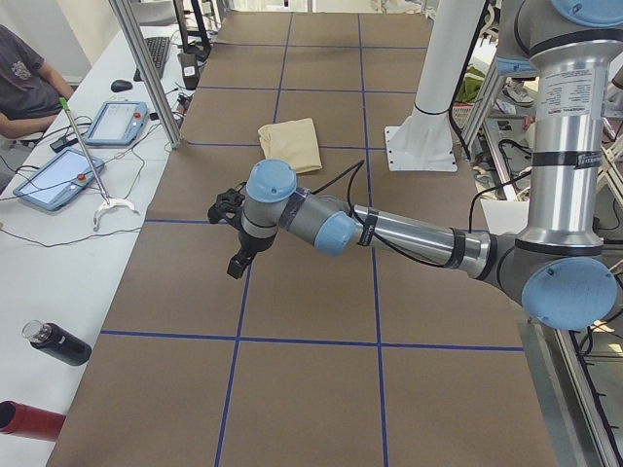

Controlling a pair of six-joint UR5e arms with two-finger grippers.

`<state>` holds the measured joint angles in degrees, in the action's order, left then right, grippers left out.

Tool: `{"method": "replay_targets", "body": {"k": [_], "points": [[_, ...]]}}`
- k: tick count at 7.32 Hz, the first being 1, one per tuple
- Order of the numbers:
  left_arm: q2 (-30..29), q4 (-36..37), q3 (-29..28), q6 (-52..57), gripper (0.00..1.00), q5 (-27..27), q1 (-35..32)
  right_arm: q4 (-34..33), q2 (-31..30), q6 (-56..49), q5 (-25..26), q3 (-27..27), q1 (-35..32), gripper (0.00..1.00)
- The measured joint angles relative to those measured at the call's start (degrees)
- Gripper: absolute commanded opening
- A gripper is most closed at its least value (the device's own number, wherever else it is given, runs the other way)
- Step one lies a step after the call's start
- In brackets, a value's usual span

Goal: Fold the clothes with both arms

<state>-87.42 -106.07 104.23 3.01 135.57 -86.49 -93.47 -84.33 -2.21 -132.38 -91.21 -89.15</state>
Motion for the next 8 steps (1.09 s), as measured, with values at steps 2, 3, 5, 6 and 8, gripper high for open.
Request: {"method": "replay_targets", "body": {"k": [2, 3, 5, 6, 8], "points": [[1.2, 0.2, 0.5, -0.4, 1.0, 0.2, -1.3, 0.5, -6.3, 0.0, -0.2, -8.0, -0.1, 1.0], [1.5, 0.2, 0.7, -0.5, 1.0, 0.2, -2.5, 0.7, -7.4, -0.1, -0.2, -9.4, -0.1, 1.0], [2.1, 0.2, 0.7, -0.5, 1.0, 0.3, -3.3, 0.5, -8.0, 0.2, -0.9, -9.8, -0.1, 1.0], [2.1, 0.3, 0.9, -0.5, 1.0, 0.6, -3.4, 0.4, -8.0, 0.4, -1.5, -9.5, 0.0, 1.0], [2.2, 0.5, 0.5, -0.5, 1.0, 0.6, -3.6, 0.7, -8.4, 0.3, -2.1, -8.6, 0.0, 1.0]]}}
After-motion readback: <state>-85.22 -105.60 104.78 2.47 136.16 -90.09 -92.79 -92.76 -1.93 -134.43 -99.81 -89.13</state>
